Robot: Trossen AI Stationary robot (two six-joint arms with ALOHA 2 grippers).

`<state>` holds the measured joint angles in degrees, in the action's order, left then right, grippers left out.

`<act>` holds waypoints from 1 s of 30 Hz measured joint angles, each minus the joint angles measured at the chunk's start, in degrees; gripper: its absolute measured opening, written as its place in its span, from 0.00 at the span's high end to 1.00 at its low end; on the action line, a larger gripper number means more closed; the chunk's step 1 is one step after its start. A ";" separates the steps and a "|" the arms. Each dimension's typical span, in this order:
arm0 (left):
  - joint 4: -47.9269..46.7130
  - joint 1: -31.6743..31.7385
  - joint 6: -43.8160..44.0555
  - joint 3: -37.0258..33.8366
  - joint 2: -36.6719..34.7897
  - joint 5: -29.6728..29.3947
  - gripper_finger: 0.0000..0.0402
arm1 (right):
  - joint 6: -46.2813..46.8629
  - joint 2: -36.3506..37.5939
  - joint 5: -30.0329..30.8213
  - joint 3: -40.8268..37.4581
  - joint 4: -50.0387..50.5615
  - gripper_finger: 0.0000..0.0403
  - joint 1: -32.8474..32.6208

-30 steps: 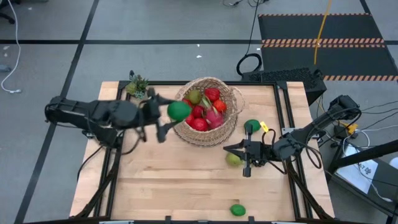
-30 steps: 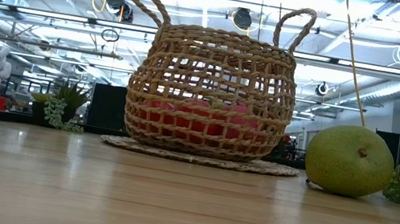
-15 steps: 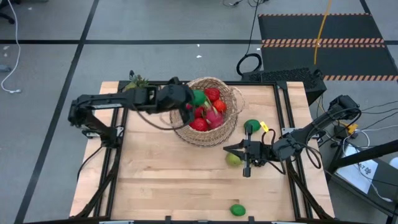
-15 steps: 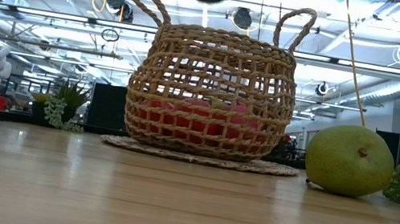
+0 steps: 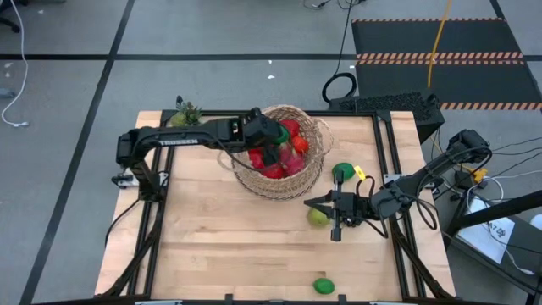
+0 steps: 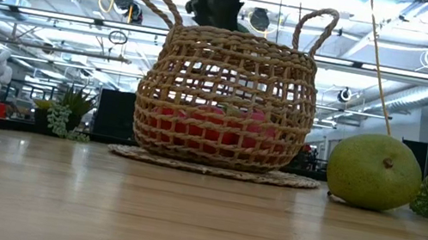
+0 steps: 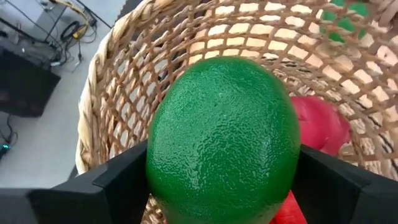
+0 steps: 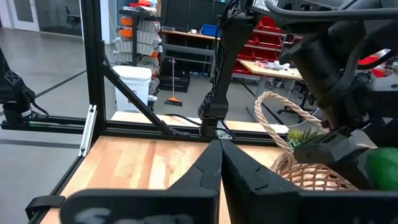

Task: Build produce basket
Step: Put the middle green lime into the basket, then put the green pear into the basket

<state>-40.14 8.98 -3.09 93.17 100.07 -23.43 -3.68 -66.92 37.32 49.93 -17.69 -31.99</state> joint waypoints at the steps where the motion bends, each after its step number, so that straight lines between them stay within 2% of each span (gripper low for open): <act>1: 0.08 0.05 -0.59 0.00 0.17 -0.01 0.19 | 0.00 0.00 0.00 0.00 0.00 1.00 0.00; 7: 0.32 0.05 -3.24 0.00 1.00 0.36 0.19 | 0.00 0.00 0.02 0.00 -0.02 1.00 0.00; 11: 0.08 0.05 -3.52 0.00 0.86 4.06 0.19 | 0.00 0.00 0.02 0.00 -0.02 1.00 0.00; 16: 0.00 0.64 -4.10 0.00 0.88 3.24 0.18 | 0.00 0.00 0.02 0.00 -0.13 1.00 0.00; 25: -0.05 2.97 -2.69 0.00 0.88 1.90 0.01 | 0.00 0.00 0.00 0.00 -0.07 1.00 0.00; 30: -0.40 2.35 -1.02 -0.07 -0.72 2.91 0.06 | 0.00 0.00 -0.01 0.00 -0.05 1.00 0.00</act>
<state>-40.53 11.33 -4.11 93.10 99.34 -20.52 -3.68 -66.92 37.31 49.93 -17.74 -31.99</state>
